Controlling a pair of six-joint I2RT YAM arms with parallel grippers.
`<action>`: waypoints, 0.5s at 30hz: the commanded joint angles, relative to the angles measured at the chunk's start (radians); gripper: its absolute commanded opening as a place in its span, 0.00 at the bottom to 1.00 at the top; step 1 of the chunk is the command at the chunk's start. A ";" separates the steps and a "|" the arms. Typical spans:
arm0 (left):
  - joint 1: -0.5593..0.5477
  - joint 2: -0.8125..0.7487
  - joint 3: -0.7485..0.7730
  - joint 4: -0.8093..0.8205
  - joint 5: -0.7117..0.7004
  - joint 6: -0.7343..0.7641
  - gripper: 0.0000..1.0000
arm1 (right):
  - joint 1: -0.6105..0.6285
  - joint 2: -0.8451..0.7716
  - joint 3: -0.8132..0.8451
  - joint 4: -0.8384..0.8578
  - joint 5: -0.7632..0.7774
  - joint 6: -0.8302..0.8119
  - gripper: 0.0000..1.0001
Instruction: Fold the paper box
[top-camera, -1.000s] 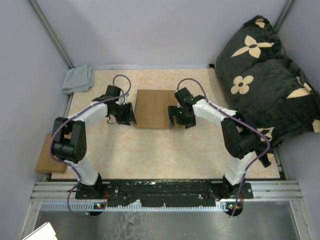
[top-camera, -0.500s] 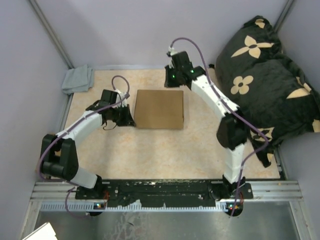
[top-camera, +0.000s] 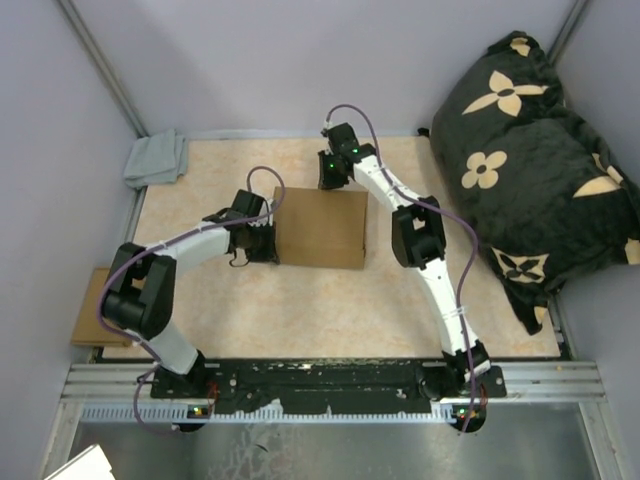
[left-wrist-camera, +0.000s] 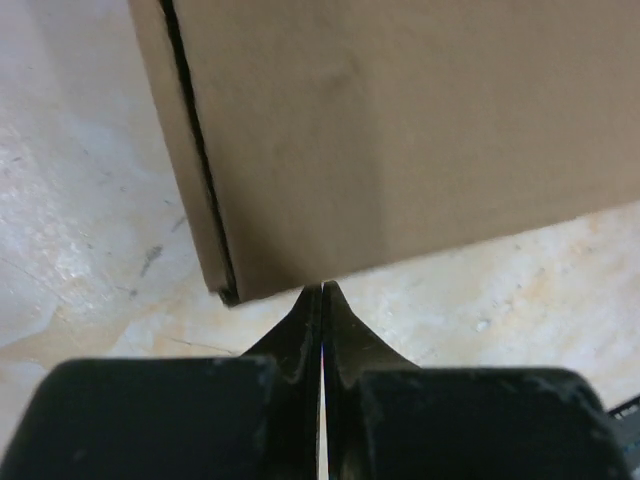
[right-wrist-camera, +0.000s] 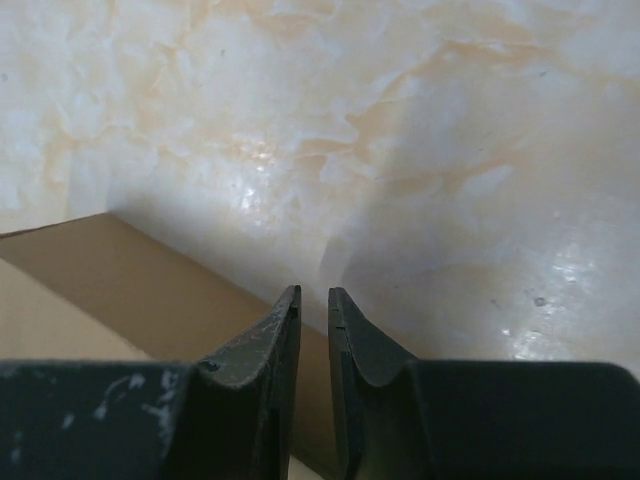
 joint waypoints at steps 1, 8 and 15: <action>-0.004 0.059 0.013 0.089 -0.106 -0.042 0.00 | 0.010 -0.063 -0.019 -0.045 -0.177 -0.048 0.19; -0.070 0.098 0.083 0.165 -0.349 -0.134 0.00 | 0.079 -0.228 -0.297 -0.103 -0.439 -0.185 0.24; -0.121 -0.097 -0.068 0.283 -0.420 -0.238 0.04 | 0.100 -0.255 -0.362 -0.132 -0.429 -0.147 0.25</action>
